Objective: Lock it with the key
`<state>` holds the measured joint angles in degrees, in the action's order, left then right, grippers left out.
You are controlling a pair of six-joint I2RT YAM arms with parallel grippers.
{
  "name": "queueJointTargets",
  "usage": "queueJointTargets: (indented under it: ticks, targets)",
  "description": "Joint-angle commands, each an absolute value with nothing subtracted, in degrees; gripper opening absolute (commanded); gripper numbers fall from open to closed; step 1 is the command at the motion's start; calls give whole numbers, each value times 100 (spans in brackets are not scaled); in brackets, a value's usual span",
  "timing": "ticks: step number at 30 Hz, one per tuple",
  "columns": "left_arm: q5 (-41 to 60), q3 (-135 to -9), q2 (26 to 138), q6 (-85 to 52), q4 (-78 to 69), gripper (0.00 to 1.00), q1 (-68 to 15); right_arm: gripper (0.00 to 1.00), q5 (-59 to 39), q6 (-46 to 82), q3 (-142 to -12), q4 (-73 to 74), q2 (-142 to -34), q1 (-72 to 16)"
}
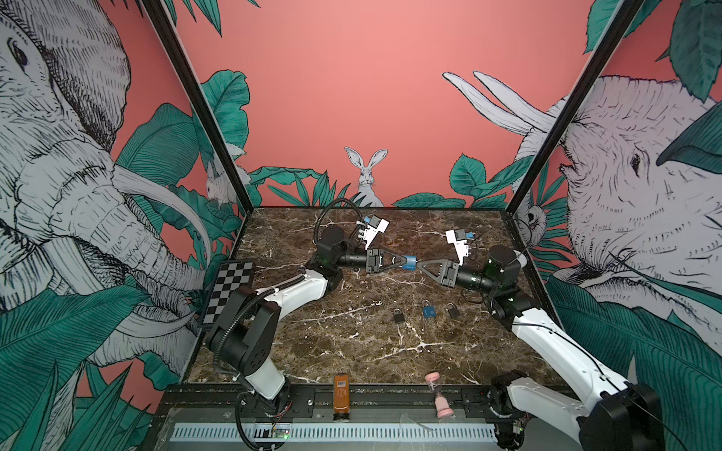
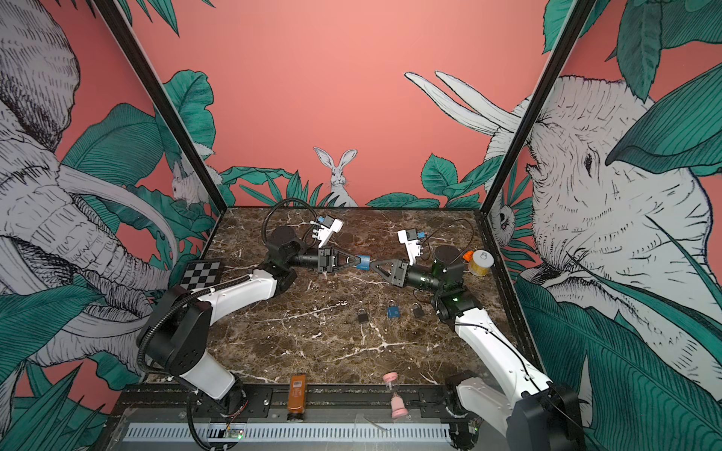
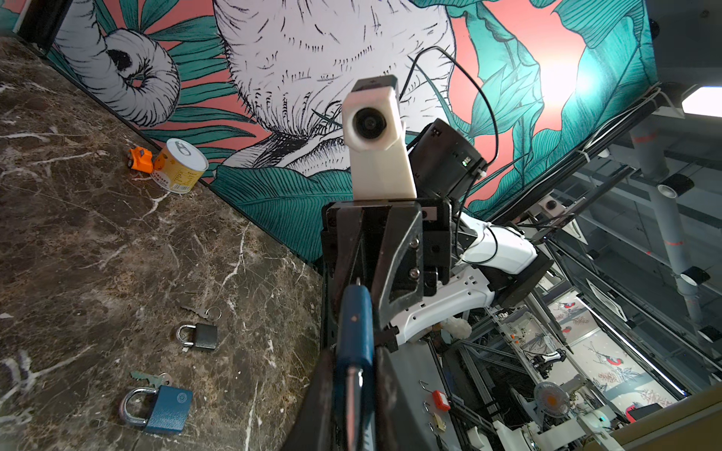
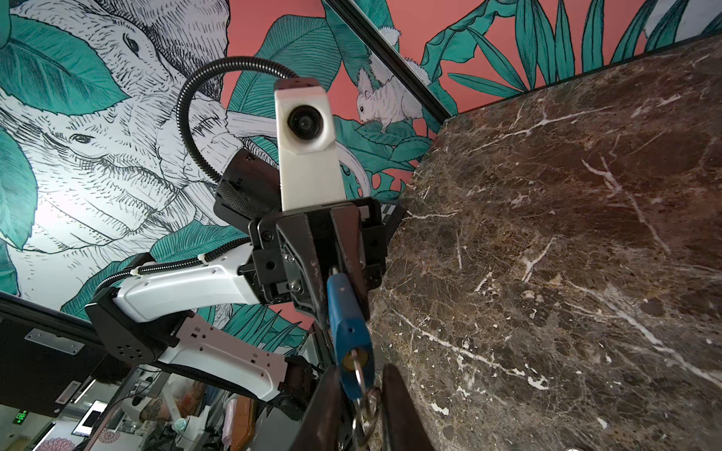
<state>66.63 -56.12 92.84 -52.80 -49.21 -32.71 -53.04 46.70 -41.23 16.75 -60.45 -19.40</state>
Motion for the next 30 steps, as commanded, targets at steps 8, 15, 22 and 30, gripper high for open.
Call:
queueJointTargets:
  ticks: [8, 15, 22, 30]
  targets:
    - [6935, -5753, 9312, -5326, -5306, 0, -3288, 4, -5620, 4716, -4114, 2107, -6117, -1942]
    - [7066, -5774, 9323, -5073, -5017, 0, -3276, 0, -5697, 4731, -4069, 2114, -5999, -1865]
    - [7118, -5656, 9341, -4866, -4834, 0, -3089, 0, -5860, 5217, -3723, 2733, -5735, -1420]
    - [6958, -5778, 9334, -4217, -3798, 0, -3080, 0, -5745, 5005, -3696, 2193, -5535, -1247]
